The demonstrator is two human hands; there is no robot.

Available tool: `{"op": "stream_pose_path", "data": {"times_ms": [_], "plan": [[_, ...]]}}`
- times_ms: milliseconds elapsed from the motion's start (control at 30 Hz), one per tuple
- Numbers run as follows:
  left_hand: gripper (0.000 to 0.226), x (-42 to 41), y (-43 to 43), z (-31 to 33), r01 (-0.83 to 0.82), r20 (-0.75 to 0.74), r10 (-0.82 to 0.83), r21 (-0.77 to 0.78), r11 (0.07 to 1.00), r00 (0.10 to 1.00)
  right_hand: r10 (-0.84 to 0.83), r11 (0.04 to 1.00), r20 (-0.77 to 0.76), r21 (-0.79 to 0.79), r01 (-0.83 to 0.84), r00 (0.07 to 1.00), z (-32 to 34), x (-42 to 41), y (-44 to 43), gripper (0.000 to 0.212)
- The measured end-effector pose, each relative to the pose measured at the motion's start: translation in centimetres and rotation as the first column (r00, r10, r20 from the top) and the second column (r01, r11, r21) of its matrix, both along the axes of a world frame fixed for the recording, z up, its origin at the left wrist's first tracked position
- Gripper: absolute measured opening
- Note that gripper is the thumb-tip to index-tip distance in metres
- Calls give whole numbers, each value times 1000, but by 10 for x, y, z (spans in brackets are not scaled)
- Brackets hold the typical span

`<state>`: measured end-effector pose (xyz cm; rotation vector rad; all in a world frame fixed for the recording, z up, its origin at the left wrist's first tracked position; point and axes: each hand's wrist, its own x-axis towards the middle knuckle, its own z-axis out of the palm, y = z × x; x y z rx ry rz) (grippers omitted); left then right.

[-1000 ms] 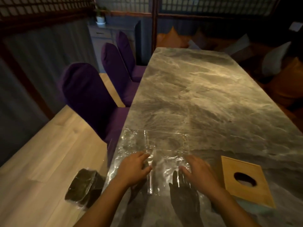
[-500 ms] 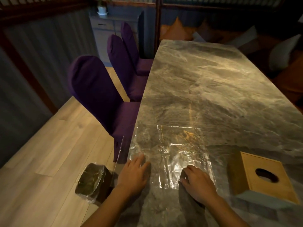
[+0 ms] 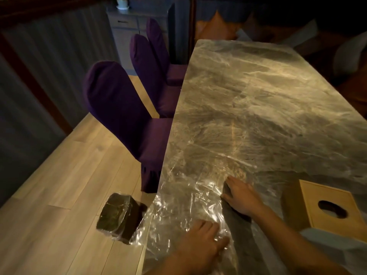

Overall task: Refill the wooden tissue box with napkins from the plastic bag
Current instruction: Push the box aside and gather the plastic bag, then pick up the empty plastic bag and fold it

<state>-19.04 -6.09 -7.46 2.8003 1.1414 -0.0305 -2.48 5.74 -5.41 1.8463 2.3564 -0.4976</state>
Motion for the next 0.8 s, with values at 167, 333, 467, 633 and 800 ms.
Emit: {"op": "stream_pose_path", "data": {"times_ms": [167, 333, 467, 633, 800], "plan": [[40, 23, 9, 0, 5, 37, -5, -15, 1000, 999, -7, 1000, -47, -2, 7, 999, 1, -2, 4, 49], [31, 7, 36, 14, -364, 380, 470, -319, 875, 797, -361, 927, -122, 61, 370, 924, 2, 3, -5, 54], [31, -33, 67, 17, -669, 418, 687, -217, 711, 594, -621, 784, -139, -89, 615, 771, 4, 12, -20, 80], [52, -64, 90, 8, -851, 212, 876, -221, 476, 434, -719, 694, -208, -157, 703, 663, -6, 17, -28, 88], [70, -75, 102, 1, -860, 110, 960, -427, 278, 256, -780, 625, -218, -266, 734, 586, -10, 19, -18, 57]]}}
